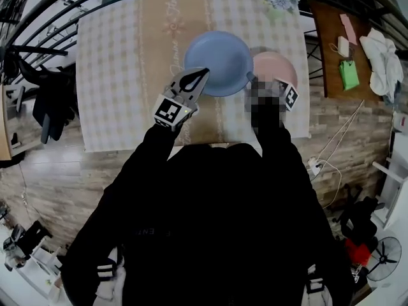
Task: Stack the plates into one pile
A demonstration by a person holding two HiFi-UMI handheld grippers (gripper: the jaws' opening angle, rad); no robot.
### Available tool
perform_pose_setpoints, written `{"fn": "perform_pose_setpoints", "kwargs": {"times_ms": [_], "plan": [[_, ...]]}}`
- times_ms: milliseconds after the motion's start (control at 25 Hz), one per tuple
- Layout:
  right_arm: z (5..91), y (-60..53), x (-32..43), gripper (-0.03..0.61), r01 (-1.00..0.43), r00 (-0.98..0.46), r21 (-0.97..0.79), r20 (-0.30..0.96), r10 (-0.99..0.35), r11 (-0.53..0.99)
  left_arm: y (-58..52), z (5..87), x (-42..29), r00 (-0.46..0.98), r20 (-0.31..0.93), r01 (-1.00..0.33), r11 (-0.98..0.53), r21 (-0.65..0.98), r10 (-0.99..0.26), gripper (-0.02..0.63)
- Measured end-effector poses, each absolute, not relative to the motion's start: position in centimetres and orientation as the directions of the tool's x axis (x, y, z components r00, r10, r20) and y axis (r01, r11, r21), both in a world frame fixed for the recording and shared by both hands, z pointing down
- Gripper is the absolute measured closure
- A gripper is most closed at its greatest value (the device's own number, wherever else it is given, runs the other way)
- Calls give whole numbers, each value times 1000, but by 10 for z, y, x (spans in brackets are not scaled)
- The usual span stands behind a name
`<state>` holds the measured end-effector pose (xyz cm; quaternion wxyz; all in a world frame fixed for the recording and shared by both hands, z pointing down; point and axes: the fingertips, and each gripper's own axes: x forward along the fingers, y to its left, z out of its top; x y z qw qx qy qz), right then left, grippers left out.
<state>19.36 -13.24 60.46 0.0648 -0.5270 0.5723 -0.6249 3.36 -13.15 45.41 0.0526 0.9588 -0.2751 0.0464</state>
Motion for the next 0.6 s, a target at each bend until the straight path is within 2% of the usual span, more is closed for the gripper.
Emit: {"fn": "perform_pose_setpoints", "kwargs": {"times_ms": [600], "plan": [[613, -98, 319, 534, -457, -307, -776, 597, -742, -435, -128, 449, 135, 899, 90, -435, -898, 65, -429, 594]]}}
